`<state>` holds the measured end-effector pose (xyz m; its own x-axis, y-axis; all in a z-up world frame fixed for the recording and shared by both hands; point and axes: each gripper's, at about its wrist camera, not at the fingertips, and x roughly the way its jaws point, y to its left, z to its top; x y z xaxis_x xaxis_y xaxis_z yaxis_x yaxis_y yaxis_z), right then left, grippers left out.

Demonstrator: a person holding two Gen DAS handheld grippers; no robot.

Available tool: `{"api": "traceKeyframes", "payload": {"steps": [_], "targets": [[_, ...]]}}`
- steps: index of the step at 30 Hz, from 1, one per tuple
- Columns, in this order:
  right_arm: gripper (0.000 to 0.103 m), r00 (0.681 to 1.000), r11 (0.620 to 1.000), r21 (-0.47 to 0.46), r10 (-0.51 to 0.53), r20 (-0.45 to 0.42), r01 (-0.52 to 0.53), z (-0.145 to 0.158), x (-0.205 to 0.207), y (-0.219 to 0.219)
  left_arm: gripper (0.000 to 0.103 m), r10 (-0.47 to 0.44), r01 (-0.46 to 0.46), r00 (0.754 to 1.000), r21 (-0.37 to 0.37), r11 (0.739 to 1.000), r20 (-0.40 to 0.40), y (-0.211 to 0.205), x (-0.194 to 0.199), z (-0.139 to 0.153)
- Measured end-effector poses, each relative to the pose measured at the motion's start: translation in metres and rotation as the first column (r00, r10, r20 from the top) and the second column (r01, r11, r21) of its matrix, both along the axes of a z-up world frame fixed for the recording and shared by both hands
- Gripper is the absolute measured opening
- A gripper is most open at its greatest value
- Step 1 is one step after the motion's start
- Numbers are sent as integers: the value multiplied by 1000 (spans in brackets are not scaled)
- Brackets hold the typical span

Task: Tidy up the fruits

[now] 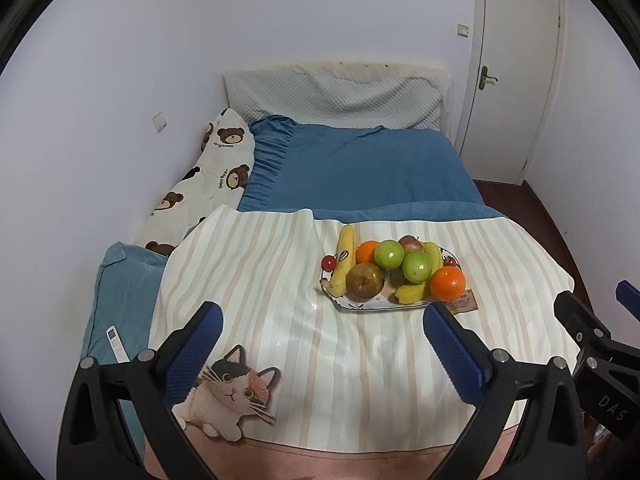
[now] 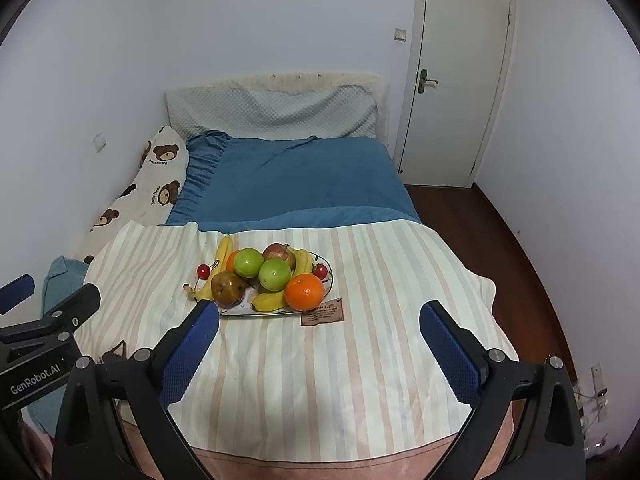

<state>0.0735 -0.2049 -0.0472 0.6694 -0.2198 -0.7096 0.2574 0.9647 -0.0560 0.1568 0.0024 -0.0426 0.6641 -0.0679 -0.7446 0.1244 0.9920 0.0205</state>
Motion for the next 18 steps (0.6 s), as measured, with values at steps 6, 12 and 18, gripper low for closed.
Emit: {"api": "traceKeyframes", "payload": {"steps": [6,12,18], "targets": [[102,1000,1000,-7,-14,-1,14,-1,1,-2,102,1,-1,1000,1,1000,1,1,0,0],[102,1000,1000,-14,-18,-3,18,-1,3,-1,102,-2,2,1000,0,1000,-3,0,0,1],[102,1000,1000,-13,-18,-3,18,-2,3,-1,102,-4,4,1000,1,1000,-3,0,0,1]]}}
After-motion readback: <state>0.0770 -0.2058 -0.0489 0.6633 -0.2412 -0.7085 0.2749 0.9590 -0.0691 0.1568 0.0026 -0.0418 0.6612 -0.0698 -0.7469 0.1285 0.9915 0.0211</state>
